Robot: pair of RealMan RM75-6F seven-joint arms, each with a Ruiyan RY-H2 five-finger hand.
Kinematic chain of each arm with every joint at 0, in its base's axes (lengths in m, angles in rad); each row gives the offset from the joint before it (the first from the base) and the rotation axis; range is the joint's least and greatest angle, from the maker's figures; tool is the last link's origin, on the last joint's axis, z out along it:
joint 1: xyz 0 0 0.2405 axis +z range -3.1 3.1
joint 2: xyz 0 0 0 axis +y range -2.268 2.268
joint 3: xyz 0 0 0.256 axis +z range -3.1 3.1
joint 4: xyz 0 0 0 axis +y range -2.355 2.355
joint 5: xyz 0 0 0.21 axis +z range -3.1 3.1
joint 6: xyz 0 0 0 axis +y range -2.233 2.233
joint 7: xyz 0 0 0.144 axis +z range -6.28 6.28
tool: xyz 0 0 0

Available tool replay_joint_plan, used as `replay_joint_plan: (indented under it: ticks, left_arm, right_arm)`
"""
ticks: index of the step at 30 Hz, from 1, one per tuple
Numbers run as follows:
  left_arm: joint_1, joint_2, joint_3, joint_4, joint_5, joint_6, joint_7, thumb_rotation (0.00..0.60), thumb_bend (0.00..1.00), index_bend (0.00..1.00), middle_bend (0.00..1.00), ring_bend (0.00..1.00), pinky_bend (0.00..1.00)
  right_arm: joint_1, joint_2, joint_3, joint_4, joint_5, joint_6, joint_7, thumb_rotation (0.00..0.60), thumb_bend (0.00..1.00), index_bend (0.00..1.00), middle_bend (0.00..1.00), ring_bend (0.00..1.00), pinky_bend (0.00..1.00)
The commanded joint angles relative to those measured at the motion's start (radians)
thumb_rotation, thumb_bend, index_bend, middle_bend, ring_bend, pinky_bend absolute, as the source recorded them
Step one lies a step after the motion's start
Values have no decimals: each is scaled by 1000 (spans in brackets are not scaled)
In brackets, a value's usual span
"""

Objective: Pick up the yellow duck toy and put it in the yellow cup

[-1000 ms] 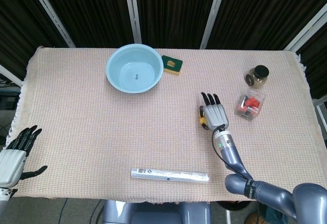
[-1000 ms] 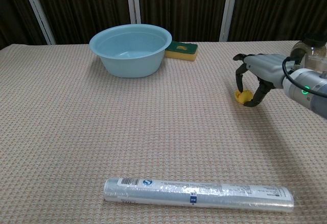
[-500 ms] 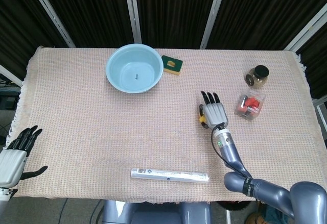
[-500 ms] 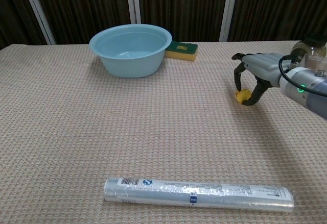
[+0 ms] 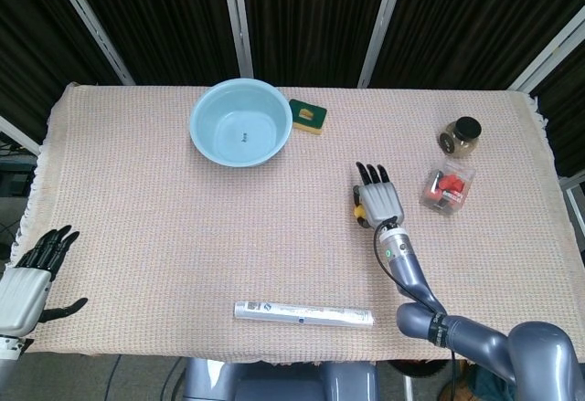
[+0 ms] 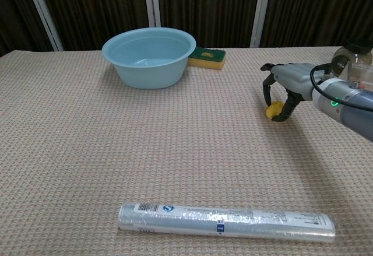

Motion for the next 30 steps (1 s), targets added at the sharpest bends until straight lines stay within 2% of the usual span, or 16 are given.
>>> replay_joint_plan:
  ticks: [1,19,25,30]
  left_arm:
    - [-2,0,1,-1,0,-3,-2,600,0,0,0,0,221]
    - [-8,7,5,-13,-2,-17,-7,600,0,0,0,0,220]
    - [-9,6,6,-13,1,-16,-7,600,0,0,0,0,221]
    - [-10,7,6,-14,-1,-18,-8,600,0,0,0,0,221]
  right_arm:
    - [6,-3,3,13,-2,-7,8,600,171,554,0,0,0]
    - [24,1,8,59,-5,-34,40,600,171,550,0,0,0]
    - [21,-9,1,81,-9,-46,66,600,166,458,0,0,0]
    - [18,-2,-8,88,-28,-57,95,600,163,418,0,0,0]
